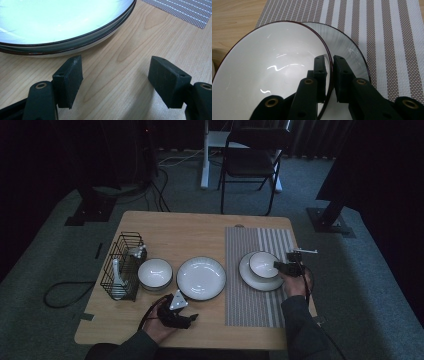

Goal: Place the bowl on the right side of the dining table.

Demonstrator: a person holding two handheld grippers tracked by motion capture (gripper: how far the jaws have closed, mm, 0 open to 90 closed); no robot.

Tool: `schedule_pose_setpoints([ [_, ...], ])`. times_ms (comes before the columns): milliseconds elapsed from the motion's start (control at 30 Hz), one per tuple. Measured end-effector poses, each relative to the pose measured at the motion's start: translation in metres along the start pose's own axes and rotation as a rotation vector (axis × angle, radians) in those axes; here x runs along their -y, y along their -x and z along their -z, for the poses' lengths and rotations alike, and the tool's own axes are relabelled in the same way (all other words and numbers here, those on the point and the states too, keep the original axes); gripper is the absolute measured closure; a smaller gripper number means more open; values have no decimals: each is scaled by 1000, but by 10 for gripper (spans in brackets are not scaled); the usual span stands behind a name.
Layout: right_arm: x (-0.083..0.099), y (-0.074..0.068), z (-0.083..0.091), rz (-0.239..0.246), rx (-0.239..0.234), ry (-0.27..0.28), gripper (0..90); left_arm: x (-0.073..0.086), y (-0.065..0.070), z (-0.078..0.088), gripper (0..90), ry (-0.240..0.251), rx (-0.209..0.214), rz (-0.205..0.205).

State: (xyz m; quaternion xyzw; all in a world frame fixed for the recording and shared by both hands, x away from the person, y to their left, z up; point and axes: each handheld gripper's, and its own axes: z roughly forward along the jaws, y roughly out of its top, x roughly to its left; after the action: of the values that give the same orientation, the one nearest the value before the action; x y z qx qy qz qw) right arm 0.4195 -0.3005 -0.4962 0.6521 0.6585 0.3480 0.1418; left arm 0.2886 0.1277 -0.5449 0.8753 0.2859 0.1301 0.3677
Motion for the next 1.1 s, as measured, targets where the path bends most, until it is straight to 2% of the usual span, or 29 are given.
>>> schedule_pose_setpoints([
  [367,0,-1,1,11,-9,2,798,0,0,0,284,0,0,0],
  [500,-1,1,6,9,-29,29,729,0,0,0,284,0,0,0],
  [700,-7,0,17,29,-18,55,630,0,0,0,284,0,0,0],
  [933,-8,-4,26,61,-9,90,590,0,0,0,284,0,0,0],
  [967,-8,-7,31,67,-26,112,568,0,0,0,284,0,0,0],
  [1100,-8,-12,38,82,-38,131,551,0,0,0,284,0,-1,0],
])
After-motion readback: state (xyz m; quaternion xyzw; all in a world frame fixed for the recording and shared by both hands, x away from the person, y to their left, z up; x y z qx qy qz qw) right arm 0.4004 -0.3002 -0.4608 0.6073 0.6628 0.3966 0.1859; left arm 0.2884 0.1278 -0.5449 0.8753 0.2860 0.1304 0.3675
